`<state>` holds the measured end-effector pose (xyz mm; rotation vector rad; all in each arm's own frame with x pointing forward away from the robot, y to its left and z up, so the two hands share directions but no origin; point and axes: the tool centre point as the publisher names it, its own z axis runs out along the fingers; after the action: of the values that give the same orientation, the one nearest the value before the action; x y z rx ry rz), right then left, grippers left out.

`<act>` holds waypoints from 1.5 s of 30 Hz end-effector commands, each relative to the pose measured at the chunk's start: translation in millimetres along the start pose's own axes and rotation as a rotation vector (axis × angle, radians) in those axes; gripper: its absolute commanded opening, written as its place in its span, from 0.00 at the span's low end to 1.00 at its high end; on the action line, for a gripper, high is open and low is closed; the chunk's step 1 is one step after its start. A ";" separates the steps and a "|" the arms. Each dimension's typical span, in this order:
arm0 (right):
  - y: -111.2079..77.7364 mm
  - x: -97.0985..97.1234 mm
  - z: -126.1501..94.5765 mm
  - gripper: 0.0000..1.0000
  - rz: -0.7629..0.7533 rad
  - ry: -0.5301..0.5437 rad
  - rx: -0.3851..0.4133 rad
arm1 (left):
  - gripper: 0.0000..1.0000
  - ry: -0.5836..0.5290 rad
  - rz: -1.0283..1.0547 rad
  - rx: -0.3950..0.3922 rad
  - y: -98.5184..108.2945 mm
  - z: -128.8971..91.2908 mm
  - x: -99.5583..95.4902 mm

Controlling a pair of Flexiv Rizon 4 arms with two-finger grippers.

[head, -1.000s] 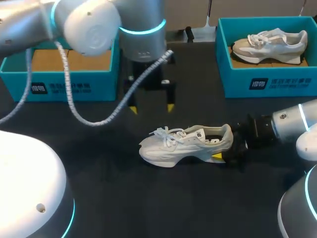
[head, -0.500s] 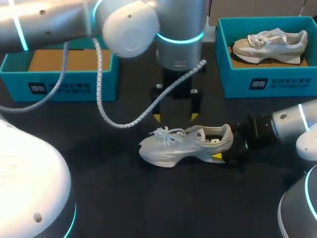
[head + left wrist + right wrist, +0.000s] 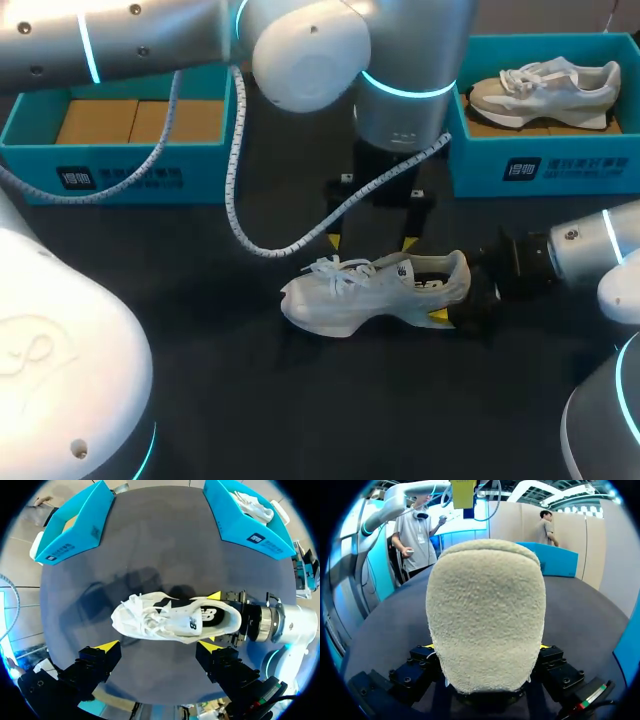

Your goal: Take the shoe out of the shoebox, open the shoe tongue, remove and reinsert the insole, then place the shoe into the shoebox

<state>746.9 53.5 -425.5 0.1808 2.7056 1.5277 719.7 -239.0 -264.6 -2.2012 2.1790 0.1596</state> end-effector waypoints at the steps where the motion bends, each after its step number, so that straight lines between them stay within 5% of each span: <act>1: -0.8 -1.2 3.0 0.00 0.000 -0.003 0.003 | 1.00 -0.035 -0.013 0.034 8.2 5.7 9.4; 23: -0.8 -1.2 3.0 0.00 0.000 -0.003 0.003 | 1.00 -0.116 -0.012 0.094 -10.7 60.0 58.2; 45: -0.8 -1.2 3.0 0.00 0.000 -0.003 0.003 | 1.00 -0.260 -0.063 0.074 -7.8 98.5 55.1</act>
<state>746.9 53.7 -425.5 0.1805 2.7059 1.5274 730.3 -279.5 -362.7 -2.0208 2.0504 0.3322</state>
